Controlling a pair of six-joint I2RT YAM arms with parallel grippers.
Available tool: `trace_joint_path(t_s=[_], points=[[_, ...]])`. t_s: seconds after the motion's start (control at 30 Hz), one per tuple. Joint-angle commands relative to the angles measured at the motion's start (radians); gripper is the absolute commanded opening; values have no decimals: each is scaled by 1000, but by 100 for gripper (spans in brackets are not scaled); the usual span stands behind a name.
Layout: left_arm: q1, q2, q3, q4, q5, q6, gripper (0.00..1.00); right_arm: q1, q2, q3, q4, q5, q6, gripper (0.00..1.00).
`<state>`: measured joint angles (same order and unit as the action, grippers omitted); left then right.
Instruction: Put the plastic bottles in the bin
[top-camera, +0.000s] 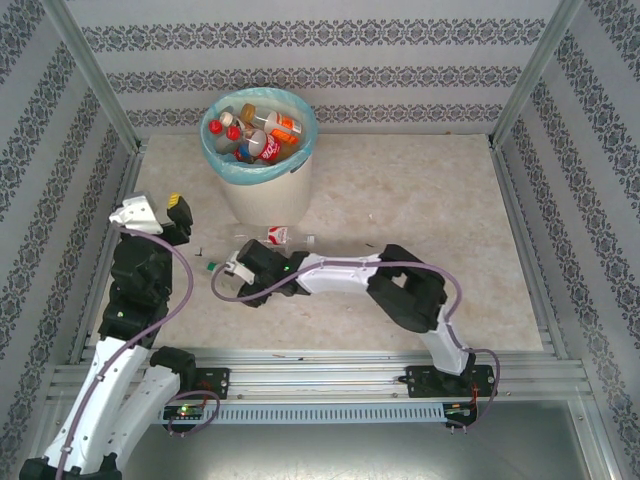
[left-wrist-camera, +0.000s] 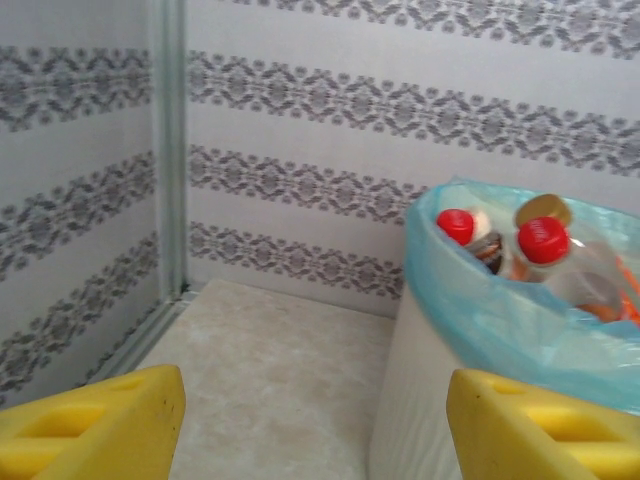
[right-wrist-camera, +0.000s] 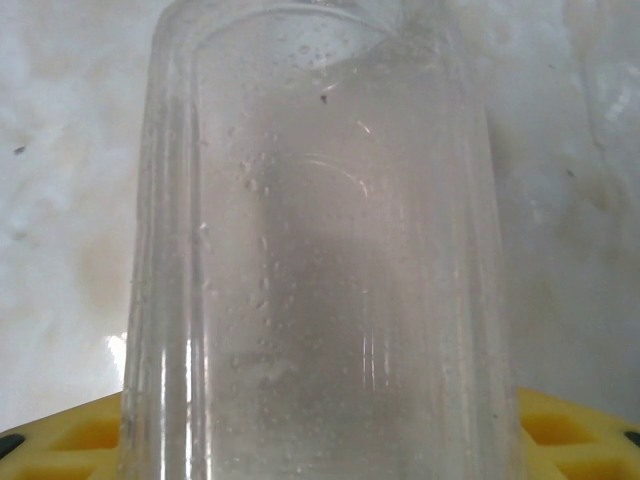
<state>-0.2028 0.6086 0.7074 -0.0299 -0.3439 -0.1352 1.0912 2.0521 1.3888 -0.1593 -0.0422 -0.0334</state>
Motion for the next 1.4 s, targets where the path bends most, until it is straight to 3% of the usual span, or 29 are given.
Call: trace_joint_path(t_s=[0.0,0.2,0.43,0.7,0.87,1.07,1.23,1.37], points=[[3,43,63,-35,129,-5,70,8,-164,-126,78,-36,65,54],[2,205,148,-7,406,-13,70,6,-416,-376,106,78,160,51],[-12,460,272,178,683,-230,69,-16,-753,-547,39,185,199,49],[-89,595,424,164,732,-259,72,-108,-1154,-683,-74,234,261,48],[-146,675,501,173,781,-278,73,-182,-1327,-729,-138,238,264,48],[-196,716,532,205,811,-332,73,-195,-1416,-698,-226,241,212,48],[-235,729,573,176,882,-309,77,-197,-1490,-694,-223,230,179,48],[-240,736,563,221,986,-373,78,-197,-1505,-671,-207,189,147,48]])
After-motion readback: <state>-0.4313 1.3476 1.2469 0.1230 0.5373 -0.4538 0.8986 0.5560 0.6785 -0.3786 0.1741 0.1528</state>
